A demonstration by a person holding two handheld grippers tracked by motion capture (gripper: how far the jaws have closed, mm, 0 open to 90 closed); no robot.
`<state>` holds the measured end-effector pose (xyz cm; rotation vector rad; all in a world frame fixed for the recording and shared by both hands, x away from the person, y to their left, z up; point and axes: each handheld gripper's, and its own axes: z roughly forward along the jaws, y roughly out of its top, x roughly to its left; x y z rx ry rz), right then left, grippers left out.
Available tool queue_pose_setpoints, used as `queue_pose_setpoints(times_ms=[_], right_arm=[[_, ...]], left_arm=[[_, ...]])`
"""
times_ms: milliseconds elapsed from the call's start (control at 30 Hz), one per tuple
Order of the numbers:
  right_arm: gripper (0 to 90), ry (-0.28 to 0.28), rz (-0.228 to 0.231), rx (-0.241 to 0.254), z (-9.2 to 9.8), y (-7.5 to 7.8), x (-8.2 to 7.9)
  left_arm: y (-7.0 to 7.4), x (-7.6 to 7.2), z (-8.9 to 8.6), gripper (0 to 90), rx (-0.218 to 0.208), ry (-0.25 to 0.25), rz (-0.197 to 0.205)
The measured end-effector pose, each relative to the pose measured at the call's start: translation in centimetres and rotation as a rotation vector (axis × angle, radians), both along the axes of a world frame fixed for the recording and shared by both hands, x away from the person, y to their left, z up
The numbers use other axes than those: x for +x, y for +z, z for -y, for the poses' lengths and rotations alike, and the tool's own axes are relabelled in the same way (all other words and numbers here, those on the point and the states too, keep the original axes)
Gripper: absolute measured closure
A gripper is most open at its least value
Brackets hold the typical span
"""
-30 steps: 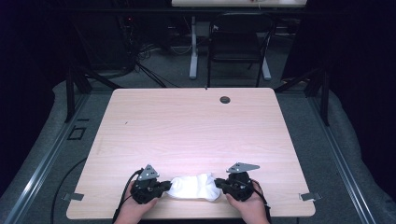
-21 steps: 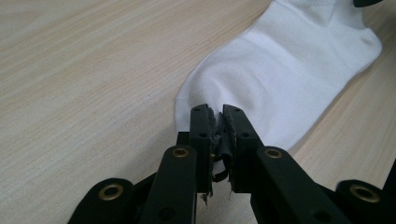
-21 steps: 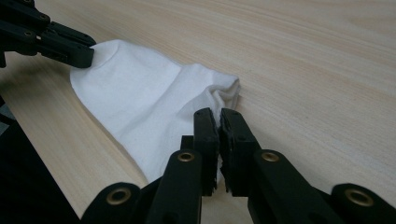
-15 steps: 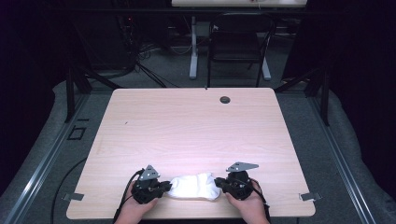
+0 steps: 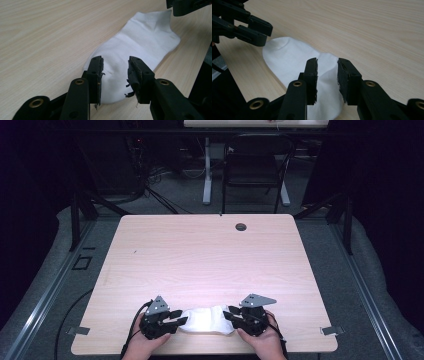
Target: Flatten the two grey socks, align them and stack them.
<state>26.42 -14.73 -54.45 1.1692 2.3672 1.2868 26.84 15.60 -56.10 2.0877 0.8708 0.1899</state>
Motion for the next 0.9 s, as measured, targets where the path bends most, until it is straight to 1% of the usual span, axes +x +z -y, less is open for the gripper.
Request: queue_pose_setpoints(times_ms=[33,67,100,200,233,267,333,367,433,467,533,567,600,700,800,900], right_arm=[[69.7,0.009,-0.007,-0.003,-0.3,-0.2,0.0],[69.7,0.029,-0.019,-0.018,-0.7,-0.5,0.1],[69.7,0.029,-0.019,-0.018,-0.7,-0.5,0.1],[68.6,0.046,-0.044,-0.046,-1.0,-1.2,0.5],[68.6,0.046,-0.044,-0.046,-1.0,-1.2,0.5],[67.1,0.045,-0.057,-0.063,-1.0,-1.6,0.6],[67.1,0.041,-0.060,-0.063,-1.0,-1.7,0.6],[66.9,0.040,-0.063,-0.076,-1.0,-1.9,0.7],[66.7,0.035,-0.068,-0.085,-1.0,-2.1,0.7],[66.7,0.029,-0.076,-0.110,-1.0,-2.3,0.7],[66.7,0.026,-0.078,-0.111,-1.0,-2.4,0.7],[66.7,0.031,-0.085,-0.124,-1.0,-2.6,0.8],[66.6,0.024,-0.093,-0.113,-1.0,-2.8,0.8],[66.6,0.016,-0.098,-0.115,-0.9,-2.8,0.8],[66.5,0.006,-0.109,-0.106,-0.9,-2.8,0.9],[66.4,0.002,-0.106,-0.100,-0.9,-2.8,1.2]], left_arm=[[-0.2,0.0,0.2,63.6,0.002,-0.005,-0.005],[-0.3,0.0,0.3,63.1,0.008,-0.006,-0.006],[-0.4,0.0,0.4,63.1,0.012,-0.013,-0.008],[-0.8,0.0,0.7,61.9,0.024,-0.024,-0.019],[-1.0,0.0,0.7,61.9,0.028,-0.026,-0.022],[-1.3,0.0,0.8,61.2,0.033,-0.025,-0.029],[-1.4,0.1,0.8,60.9,0.038,-0.026,-0.032],[-1.5,0.0,0.8,60.7,0.038,-0.025,-0.035],[-1.6,0.0,0.8,60.3,0.040,-0.025,-0.036],[-1.6,0.1,0.7,59.6,0.042,-0.027,-0.037],[-1.7,0.0,0.7,59.4,0.043,-0.028,-0.037],[-1.7,0.0,0.7,59.0,0.044,-0.029,-0.039],[-1.7,0.0,0.7,58.8,0.040,-0.026,-0.043],[-1.8,0.1,0.6,58.8,0.037,-0.026,-0.045],[-1.8,0.1,0.6,58.8,0.036,-0.021,-0.043],[-1.8,0.3,0.7,58.7,0.036,-0.014,-0.037]])
